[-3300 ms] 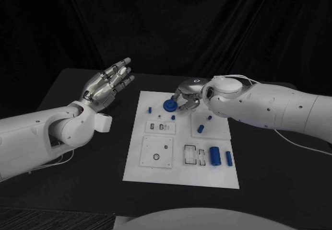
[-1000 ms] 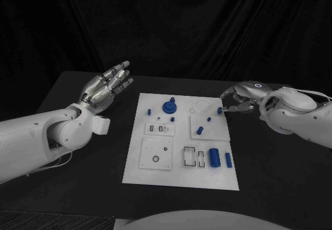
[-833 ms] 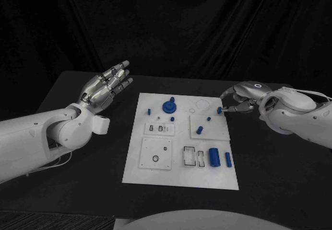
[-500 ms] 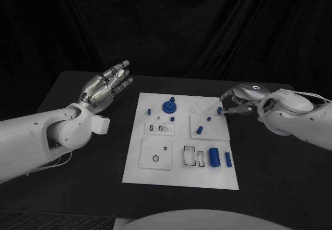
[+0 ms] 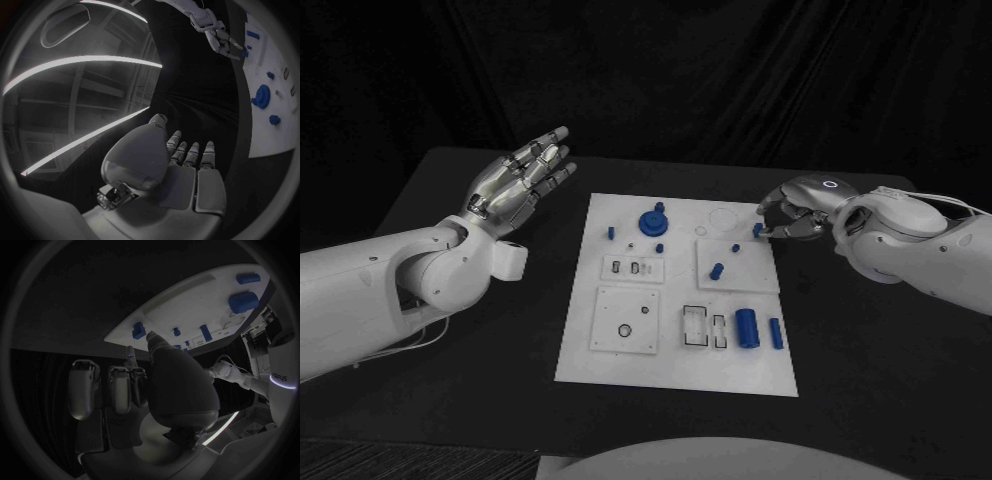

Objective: Assemble the parts on the task board

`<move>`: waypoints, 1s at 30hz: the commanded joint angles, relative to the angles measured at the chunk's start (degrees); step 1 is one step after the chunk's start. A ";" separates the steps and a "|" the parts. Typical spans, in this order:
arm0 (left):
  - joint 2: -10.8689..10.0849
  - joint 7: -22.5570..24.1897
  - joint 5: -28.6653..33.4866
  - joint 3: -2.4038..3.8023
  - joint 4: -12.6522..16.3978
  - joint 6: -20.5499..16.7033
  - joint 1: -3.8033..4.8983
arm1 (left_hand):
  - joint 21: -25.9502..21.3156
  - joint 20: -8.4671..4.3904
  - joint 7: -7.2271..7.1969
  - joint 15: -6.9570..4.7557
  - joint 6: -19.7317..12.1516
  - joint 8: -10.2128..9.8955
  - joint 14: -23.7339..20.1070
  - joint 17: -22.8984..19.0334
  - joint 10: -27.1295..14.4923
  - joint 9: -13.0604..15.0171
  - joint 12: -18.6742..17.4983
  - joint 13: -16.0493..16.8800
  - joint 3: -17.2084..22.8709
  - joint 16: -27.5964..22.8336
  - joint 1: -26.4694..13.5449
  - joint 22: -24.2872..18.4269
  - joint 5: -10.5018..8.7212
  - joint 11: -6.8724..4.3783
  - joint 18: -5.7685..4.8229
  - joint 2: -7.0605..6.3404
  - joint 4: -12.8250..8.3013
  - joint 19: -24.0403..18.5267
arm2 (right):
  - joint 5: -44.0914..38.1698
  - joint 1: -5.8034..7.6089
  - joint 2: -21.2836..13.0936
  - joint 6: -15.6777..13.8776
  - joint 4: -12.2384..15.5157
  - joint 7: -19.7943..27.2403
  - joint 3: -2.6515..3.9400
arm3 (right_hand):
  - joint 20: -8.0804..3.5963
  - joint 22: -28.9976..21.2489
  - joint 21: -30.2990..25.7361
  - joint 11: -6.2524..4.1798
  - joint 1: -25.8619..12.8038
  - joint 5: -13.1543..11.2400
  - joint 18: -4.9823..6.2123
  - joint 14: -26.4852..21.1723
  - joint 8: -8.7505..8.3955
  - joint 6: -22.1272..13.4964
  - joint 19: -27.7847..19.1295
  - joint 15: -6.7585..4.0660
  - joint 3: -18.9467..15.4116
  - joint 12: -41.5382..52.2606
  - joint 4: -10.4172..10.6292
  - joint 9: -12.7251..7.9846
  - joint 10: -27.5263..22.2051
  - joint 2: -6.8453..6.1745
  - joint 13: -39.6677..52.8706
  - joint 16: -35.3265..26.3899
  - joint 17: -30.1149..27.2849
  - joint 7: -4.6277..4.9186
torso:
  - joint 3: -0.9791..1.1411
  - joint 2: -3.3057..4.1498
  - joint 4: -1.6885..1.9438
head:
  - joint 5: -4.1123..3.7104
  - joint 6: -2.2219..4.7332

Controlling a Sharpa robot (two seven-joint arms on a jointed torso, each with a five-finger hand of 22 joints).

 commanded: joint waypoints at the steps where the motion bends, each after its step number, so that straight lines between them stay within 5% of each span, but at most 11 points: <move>1: 0.02 1.07 -0.06 0.05 0.18 0.60 -0.06 | -0.07 0.29 0.27 0.37 0.23 0.15 -0.19 -0.09 0.00 0.09 -0.07 -0.05 0.33 -0.14 0.60 0.01 0.24 0.22 -0.63 -0.18 0.04 0.09 | -0.41 -0.17 0.12 0.23 -0.13 -1.08 0.02 | 0.08 12.64 -0.17 0.48 0.62 0.27 -0.84 5.93 0.46 0.42 2.72 0.19 0.34 0.14 0.02 0.14 6.11 0.16 15.09 -0.34 14.52 -0.09 | 0.03 0.02 -0.03 | 0.06 -0.04; 30: -0.02 1.11 -0.06 0.05 0.22 0.73 -0.06 | -0.07 0.29 0.27 0.37 0.23 0.15 -0.19 -0.09 0.00 0.09 -0.07 -0.05 0.33 -0.14 0.60 0.01 0.24 0.22 -0.63 -0.18 0.04 0.09 | -0.41 -0.81 1.38 1.67 -1.12 -2.05 0.02 | 0.19 12.51 -0.60 0.69 3.41 0.88 -0.74 5.91 2.16 2.70 2.48 0.23 0.77 0.14 -0.59 1.77 6.11 0.37 15.09 -0.39 14.45 0.09 | 0.05 0.00 -0.03 | 0.04 -0.50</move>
